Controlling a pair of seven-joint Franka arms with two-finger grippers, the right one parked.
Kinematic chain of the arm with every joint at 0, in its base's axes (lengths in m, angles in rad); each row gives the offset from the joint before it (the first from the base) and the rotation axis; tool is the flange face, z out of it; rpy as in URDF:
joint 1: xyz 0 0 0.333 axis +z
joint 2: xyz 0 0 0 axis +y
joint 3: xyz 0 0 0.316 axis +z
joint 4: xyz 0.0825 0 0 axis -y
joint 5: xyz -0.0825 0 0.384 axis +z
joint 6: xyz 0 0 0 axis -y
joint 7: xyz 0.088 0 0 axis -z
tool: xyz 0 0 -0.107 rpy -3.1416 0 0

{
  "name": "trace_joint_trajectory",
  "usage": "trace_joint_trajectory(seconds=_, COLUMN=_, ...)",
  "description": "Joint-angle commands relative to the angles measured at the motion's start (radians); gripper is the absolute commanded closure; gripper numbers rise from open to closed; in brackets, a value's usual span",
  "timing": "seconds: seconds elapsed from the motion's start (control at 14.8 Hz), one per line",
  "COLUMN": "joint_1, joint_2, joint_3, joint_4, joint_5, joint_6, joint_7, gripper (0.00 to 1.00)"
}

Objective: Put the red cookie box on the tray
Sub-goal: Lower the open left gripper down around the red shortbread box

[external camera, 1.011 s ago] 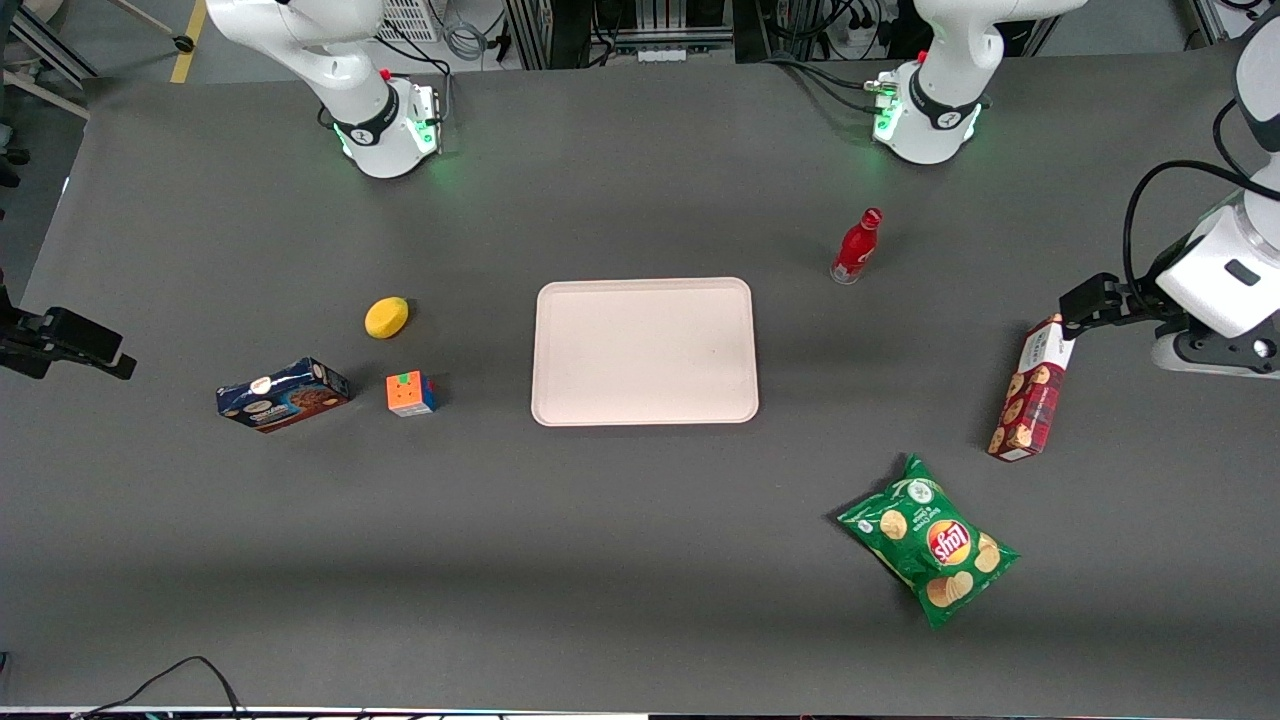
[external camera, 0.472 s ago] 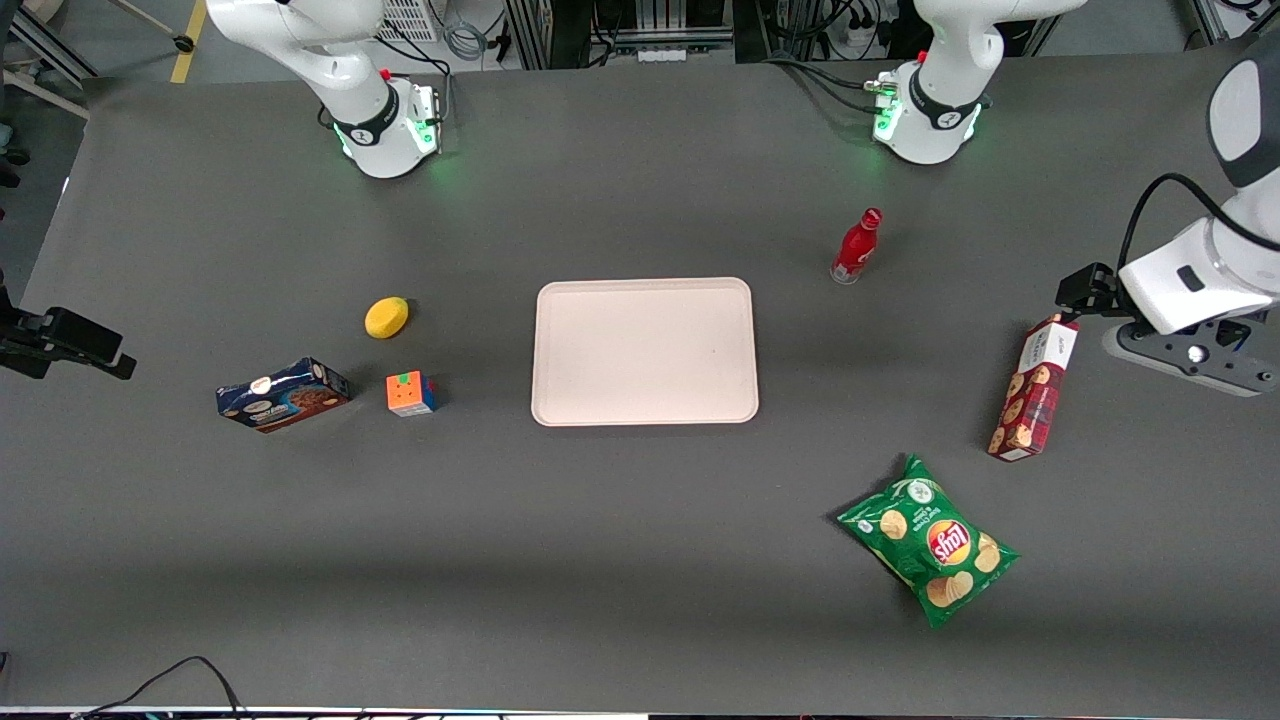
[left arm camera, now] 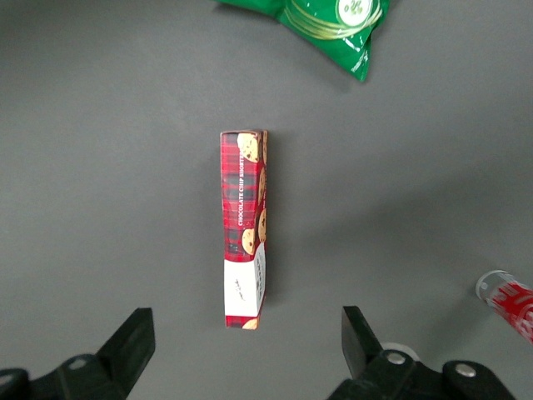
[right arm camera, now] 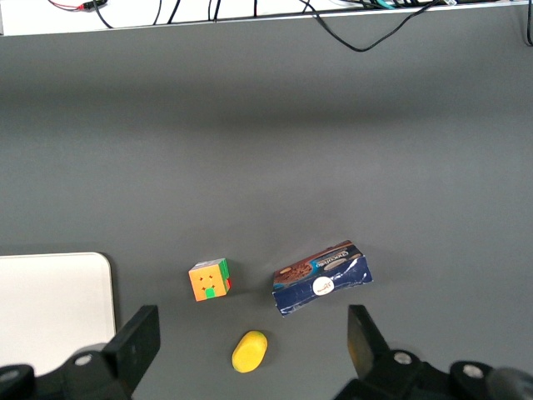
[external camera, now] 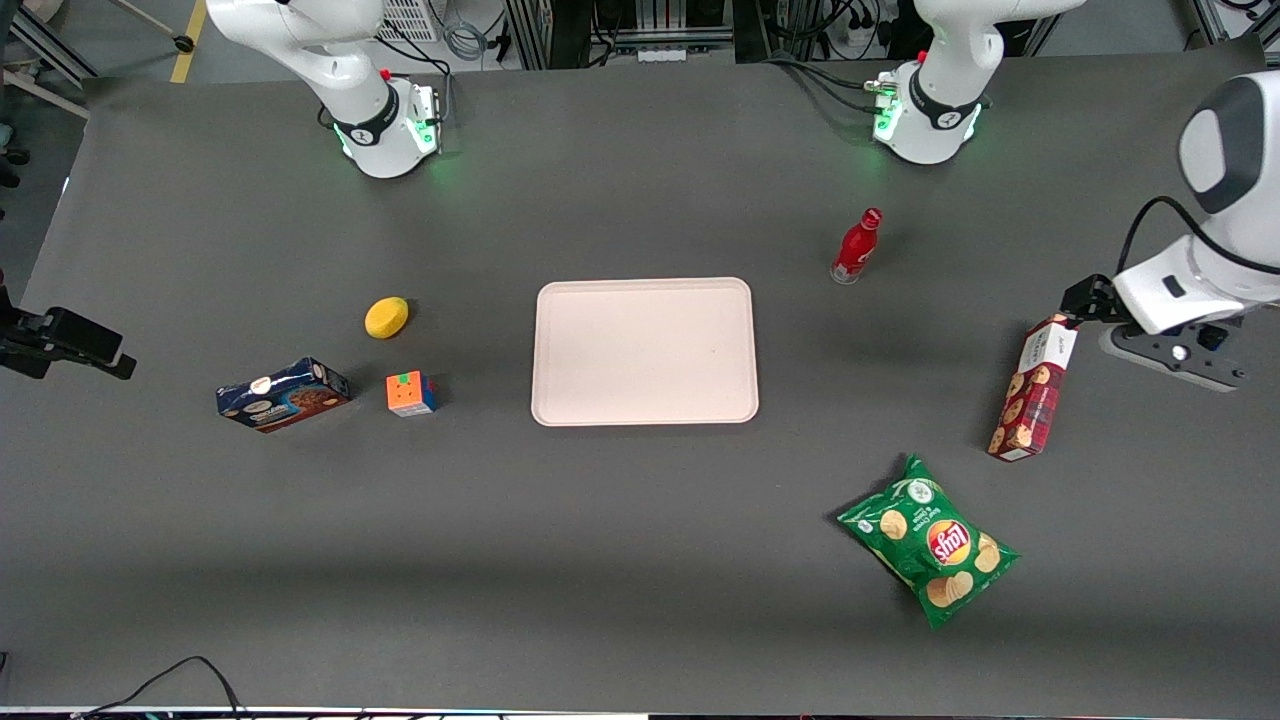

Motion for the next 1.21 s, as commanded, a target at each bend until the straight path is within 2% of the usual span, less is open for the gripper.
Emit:
trace_joint_trajectory(seconds=0.0, joint_1=-0.002, joint_2=-0.099, joint_3=0.026, joint_4=-0.24, joint_5=0.007, joint_6=0.22, joint_7=0.044, gripper=0.0)
trace_joint_trajectory(seconds=0.27, joint_1=-0.002, joint_2=-0.07, joint_3=0.069, joint_4=-0.369, joint_5=0.007, joint_6=0.432, joint_7=0.108, gripper=0.0)
trace_joint_trajectory(seconds=0.67, joint_1=0.001, joint_2=0.09, joint_3=0.111, joint_4=-0.412, joint_5=0.0, joint_6=0.655, joint_7=0.109, gripper=0.0)
trace_joint_trajectory(seconds=1.15, joint_1=0.001, joint_2=0.203, joint_3=0.109, joint_4=-0.413, joint_5=0.0, joint_6=0.762, joint_7=0.16, gripper=0.0)
